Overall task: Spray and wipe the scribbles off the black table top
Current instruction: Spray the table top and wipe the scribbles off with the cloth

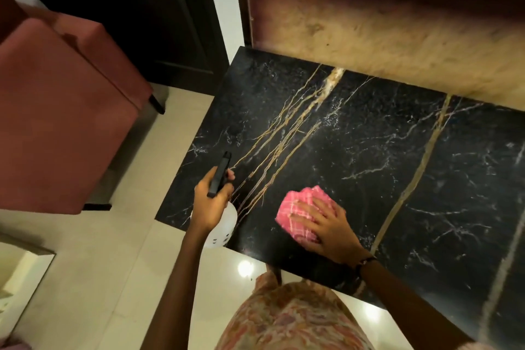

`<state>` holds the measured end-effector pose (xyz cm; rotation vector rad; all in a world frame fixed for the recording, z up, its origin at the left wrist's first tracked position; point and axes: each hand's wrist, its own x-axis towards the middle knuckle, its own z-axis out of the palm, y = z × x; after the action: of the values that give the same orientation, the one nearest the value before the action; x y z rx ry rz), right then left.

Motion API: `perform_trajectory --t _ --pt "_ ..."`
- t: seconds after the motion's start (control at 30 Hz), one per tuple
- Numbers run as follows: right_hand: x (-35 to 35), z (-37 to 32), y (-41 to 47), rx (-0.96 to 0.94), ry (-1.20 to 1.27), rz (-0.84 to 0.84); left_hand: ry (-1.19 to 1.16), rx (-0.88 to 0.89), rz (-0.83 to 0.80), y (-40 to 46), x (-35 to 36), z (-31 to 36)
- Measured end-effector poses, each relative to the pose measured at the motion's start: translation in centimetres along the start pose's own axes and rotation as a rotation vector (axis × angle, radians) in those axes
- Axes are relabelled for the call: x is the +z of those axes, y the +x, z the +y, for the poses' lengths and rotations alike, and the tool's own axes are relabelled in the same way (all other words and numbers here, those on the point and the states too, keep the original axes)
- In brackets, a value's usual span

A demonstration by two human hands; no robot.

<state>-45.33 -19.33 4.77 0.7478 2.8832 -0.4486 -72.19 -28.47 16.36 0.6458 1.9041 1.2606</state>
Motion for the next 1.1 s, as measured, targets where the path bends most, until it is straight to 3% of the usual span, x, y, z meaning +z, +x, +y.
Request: perform_trajectory --t 0.1,0.2,0.4,0.57,0.73,0.93,1.1 --pt "-1.0 -3.1 3.2 0.390 0.080 -0.034 0.006 0.096 0.009 0.7 0.2 0.8" --pt "-0.6 -7.5 6.3 0.528 0.155 -0.063 0.057 0.150 0.020 0.8 0.7 0.8" --pt "-0.6 -13.1 7.9 0.525 0.237 -0.124 0.052 0.077 0.127 -0.1 0.8 -1.0" --pt "-1.7 -12.7 7.6 0.523 0.344 -0.118 0.049 0.054 0.188 -0.4 -0.2 -2.6" --pt "-3.6 -11.3 7.4 0.521 0.313 -0.157 0.043 -0.007 0.137 -1.2 -0.7 -2.6" --pt "-4.4 -12.6 8.4 0.494 0.246 -0.071 0.165 -0.002 0.054 -2.0 -1.6 -2.3" --pt "-4.3 -14.5 7.8 0.399 0.470 0.010 0.187 -0.108 0.249 -4.0 -0.6 -4.0"
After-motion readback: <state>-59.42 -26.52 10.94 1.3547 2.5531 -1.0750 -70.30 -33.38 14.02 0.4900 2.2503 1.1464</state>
